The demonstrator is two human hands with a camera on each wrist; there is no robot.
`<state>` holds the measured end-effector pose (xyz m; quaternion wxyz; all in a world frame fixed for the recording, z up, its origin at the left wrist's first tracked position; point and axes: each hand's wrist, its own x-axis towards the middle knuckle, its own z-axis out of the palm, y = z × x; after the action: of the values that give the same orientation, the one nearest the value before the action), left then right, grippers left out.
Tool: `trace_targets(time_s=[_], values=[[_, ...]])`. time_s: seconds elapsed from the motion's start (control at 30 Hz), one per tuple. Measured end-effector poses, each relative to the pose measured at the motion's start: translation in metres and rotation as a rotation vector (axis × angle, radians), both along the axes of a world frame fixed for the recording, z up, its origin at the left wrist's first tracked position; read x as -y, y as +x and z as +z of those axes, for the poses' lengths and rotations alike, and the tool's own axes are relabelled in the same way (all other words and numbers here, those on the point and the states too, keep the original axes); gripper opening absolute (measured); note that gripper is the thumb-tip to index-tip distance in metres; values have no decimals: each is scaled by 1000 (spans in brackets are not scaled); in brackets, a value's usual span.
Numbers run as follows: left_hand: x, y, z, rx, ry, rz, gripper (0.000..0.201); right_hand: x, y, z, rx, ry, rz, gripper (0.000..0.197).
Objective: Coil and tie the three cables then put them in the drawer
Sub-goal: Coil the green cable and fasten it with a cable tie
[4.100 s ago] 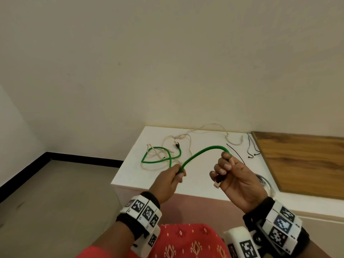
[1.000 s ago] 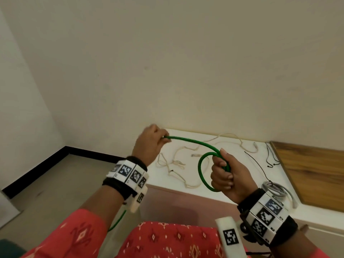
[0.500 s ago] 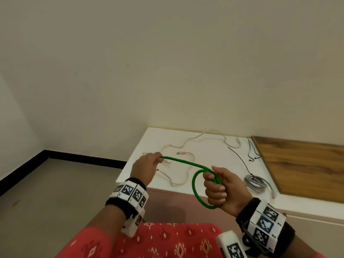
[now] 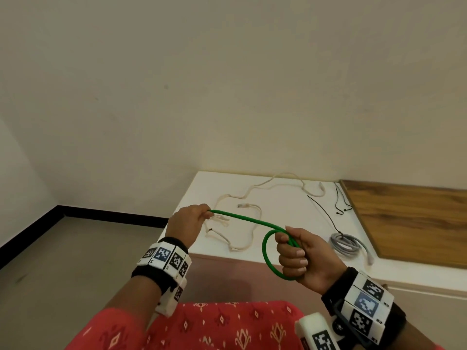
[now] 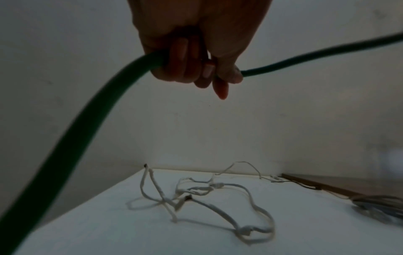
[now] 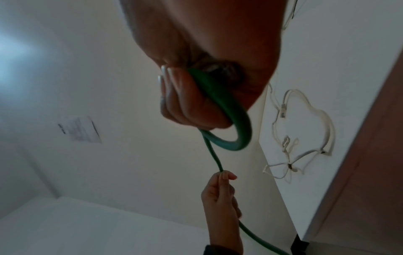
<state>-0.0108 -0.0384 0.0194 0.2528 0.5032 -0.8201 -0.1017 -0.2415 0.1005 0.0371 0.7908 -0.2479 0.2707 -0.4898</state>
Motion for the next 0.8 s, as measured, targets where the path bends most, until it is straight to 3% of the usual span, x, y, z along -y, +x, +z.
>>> trace_targets(time_s=[0.07, 0.13, 0.2, 0.27, 0.33, 0.4, 0.47, 0.53, 0.63, 0.73, 0.8], values=[[-11, -3, -6, 3, 32, -54, 26, 5, -8, -3, 145, -52, 23, 19], [-27, -8, -14, 17, 58, -123, 36, 7, -10, -3, 286, -116, 8, 34], [-44, -14, -24, 61, 94, -215, 48, 8, -13, -2, 322, -181, -57, 48], [-57, -21, -35, 84, 143, -279, 47, 11, -15, -5, 356, -245, -100, 52], [-66, -27, -42, 70, 206, -327, 43, 14, -19, -12, 364, -294, -183, 54], [-73, -34, -47, 128, 233, -374, 43, 16, -18, -14, 349, -334, -258, 43], [-78, -39, -51, 246, 174, -418, 44, 16, -13, -14, 208, -326, -433, 24], [-82, -45, -51, 326, 104, -483, 48, 12, -8, -15, 9, -330, -562, 41], [-80, -49, -50, 404, 49, -579, 49, 13, -3, -23, -107, -361, -632, 56], [-86, -55, -44, 369, 64, -609, 41, 12, 2, -33, -231, -389, -669, 59], [-92, -61, -37, 391, 59, -616, 40, 11, 6, -40, -372, -437, -686, 51]])
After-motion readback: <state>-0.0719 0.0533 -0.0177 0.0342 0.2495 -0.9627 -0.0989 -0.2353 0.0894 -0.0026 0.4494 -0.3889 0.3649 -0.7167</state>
